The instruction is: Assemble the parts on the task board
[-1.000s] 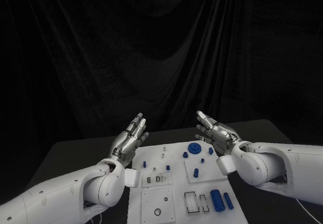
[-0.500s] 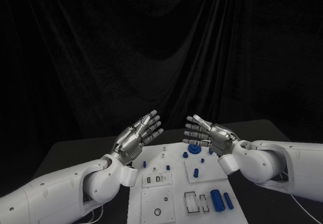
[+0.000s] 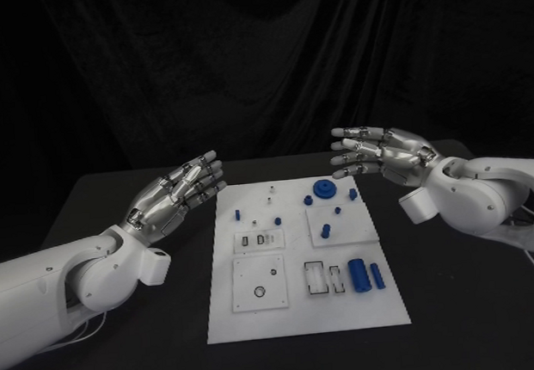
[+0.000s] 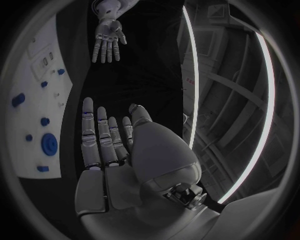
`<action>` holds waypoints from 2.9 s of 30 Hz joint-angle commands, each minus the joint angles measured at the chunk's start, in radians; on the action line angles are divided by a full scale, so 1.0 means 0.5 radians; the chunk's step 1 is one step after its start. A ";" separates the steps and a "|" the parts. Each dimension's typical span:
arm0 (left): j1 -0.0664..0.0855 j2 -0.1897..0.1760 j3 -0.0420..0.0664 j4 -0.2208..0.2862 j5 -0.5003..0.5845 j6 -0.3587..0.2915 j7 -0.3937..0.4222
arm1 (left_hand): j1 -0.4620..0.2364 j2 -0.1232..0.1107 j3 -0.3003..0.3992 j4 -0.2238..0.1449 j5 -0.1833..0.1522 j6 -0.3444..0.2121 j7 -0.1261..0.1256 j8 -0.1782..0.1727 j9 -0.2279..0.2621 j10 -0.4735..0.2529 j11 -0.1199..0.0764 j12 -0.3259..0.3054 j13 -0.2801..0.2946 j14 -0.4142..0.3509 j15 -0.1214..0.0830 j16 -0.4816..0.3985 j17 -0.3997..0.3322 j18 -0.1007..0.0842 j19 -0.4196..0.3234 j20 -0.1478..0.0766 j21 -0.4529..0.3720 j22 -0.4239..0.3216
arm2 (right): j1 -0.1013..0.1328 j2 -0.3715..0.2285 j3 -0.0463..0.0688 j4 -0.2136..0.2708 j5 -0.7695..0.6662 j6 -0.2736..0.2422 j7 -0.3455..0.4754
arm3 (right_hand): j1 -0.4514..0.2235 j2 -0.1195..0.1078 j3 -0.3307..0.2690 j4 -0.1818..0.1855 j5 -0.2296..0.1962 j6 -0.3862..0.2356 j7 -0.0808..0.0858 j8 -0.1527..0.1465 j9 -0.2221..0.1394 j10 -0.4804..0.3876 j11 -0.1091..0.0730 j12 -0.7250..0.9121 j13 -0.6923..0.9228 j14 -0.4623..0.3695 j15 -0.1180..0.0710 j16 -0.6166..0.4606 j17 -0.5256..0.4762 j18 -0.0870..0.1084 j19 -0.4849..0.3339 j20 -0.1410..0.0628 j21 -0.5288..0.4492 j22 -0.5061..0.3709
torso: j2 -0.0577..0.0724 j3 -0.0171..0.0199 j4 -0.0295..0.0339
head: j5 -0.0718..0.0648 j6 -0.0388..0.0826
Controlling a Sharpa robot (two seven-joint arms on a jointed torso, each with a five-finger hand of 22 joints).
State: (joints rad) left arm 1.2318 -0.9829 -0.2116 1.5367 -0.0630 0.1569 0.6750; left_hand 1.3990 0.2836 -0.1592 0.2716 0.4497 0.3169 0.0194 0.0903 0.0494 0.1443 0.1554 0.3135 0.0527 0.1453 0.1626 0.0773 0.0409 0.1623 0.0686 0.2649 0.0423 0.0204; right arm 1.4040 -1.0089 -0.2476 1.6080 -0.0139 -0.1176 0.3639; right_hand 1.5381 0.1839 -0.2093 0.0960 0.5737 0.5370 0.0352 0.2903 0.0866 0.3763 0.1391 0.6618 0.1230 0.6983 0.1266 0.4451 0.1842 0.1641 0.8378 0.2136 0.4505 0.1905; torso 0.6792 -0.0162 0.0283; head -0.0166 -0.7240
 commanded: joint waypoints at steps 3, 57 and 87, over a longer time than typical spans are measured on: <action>0.002 -0.032 0.001 0.015 0.025 -0.012 0.390 | 0.032 0.001 0.010 -0.011 0.023 0.020 -0.002 0.012 0.003 -0.001 0.011 0.010 0.002 -0.010 0.011 -0.004 -0.004 0.034 0.003 0.020 0.009 0.003 | 0.106 0.002 0.001 0.006 -0.812 -0.190 -0.433 | 0.122 -0.083 0.129 -0.120 -0.116 0.208 0.124 0.045 -0.013 0.296 0.058 -0.006 -0.084 0.386 -0.039 0.092 0.021 0.016 0.137 -0.051 0.401 0.230 | 0.061 -0.0088 0.005 | -0.004 -0.012; 0.004 -0.108 0.001 0.075 0.038 0.002 0.434 | 0.093 -0.003 0.179 -0.135 0.096 0.022 0.060 -0.018 0.000 -0.079 0.044 -0.039 -0.014 -0.011 0.096 0.002 -0.006 -0.008 0.012 0.055 0.011 0.004 | 0.145 0.293 0.001 -0.036 -3.684 -0.212 -1.180 | -0.008 -0.479 0.503 0.226 -0.647 0.502 -0.015 -0.299 0.072 0.855 -0.130 -0.434 -0.102 1.356 -0.302 1.589 1.446 -0.235 1.196 -0.251 2.054 2.382 | 0.263 -0.1032 0.108 | -0.138 -0.006; 0.004 -0.099 0.001 0.054 0.038 0.063 0.427 | 0.077 -0.034 0.199 -0.183 0.102 0.058 0.085 -0.012 0.007 -0.081 0.048 -0.022 -0.008 0.016 0.109 0.021 0.001 -0.026 0.027 0.054 0.018 0.008 | 0.061 0.371 0.002 -0.202 -3.587 -0.251 -1.111 | -0.060 -0.595 0.843 0.192 -0.354 0.553 -0.038 -0.354 0.128 0.894 -0.117 -0.576 -0.095 1.333 -0.293 1.552 1.467 -0.231 1.176 -0.245 2.034 2.392 | 0.230 -0.1083 0.098 | -0.133 -0.052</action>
State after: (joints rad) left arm 1.2321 -1.0337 -0.2119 1.5628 -0.0496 0.1664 0.6787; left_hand 1.4379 0.2728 -0.0580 0.1871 0.4971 0.3413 0.0628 0.0861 0.0522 0.1055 0.1771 0.2964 0.0470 0.1488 0.2164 0.0813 0.0405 0.1623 0.0777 0.2918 0.0461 0.0234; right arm 1.4385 -0.8250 -0.2475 1.5122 -1.8293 -0.2253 -0.1980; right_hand 1.5134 -0.1110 0.2077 0.1925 0.4020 0.8090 0.0190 0.1170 0.1499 0.8156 0.0794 0.3792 0.0745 1.3678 -0.0203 1.2194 0.9167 0.0621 1.4295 0.0876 1.4715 1.3074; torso 0.7963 -0.0695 0.0779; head -0.0832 -0.7492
